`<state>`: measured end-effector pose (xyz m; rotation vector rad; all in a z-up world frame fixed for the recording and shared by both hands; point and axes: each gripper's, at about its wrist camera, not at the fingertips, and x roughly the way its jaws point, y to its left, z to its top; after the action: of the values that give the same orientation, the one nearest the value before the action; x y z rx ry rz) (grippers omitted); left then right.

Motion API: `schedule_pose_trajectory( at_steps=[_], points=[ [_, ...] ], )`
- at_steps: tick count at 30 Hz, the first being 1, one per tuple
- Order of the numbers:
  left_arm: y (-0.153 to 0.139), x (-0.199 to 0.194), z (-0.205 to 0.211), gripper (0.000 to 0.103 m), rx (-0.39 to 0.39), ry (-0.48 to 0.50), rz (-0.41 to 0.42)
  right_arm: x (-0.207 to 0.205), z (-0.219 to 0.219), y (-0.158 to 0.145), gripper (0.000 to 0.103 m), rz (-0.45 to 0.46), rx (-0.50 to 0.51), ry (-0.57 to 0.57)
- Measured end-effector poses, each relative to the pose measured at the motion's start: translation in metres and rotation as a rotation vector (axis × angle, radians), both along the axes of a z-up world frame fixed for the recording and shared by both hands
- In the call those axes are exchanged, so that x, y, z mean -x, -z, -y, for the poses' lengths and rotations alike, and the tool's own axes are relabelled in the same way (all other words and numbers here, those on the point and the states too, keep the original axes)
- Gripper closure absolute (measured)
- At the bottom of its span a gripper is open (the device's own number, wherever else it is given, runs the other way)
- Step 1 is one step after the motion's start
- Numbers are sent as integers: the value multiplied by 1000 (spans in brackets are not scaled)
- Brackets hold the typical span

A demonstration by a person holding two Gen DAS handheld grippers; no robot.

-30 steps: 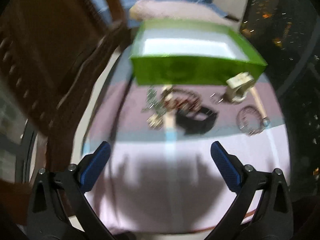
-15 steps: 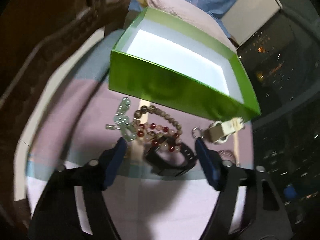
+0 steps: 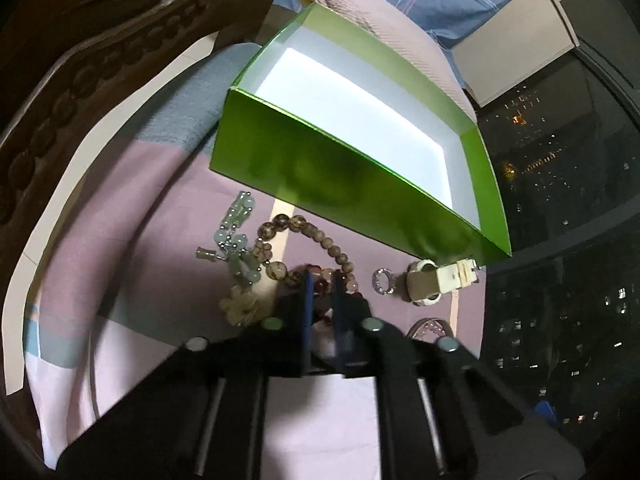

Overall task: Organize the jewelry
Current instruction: 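Lower the left gripper onto the red-and-white bead bracelet and close it, then grasp the pink bead bracelet with the right gripper while the left gripper holds the red bracelet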

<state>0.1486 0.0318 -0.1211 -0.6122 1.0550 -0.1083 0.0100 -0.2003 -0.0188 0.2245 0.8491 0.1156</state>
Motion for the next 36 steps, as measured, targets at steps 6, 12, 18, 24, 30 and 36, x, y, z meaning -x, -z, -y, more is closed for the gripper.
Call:
schedule_pose_trajectory(
  at_steps=[6,12,18,24,30,36],
  points=[
    [-28,16,5,95,-70,24,104,-5,0,4,3,-10,36,0],
    [-92,71,36,95,-309,134,339,-14,-5,23,3,-67,109,-28],
    [-114,100,42,95,-315,209,419,-27,-14,27,3,15,271,-16],
    [-113,104,36,95,-298,226,426,-89,-11,58,3,-57,465,-39],
    [-110,106,32,95,-299,226,412,-112,-26,85,3,-114,525,-84],
    [-110,110,27,95,-292,229,400,-96,-51,66,3,-42,395,-234]
  ],
)
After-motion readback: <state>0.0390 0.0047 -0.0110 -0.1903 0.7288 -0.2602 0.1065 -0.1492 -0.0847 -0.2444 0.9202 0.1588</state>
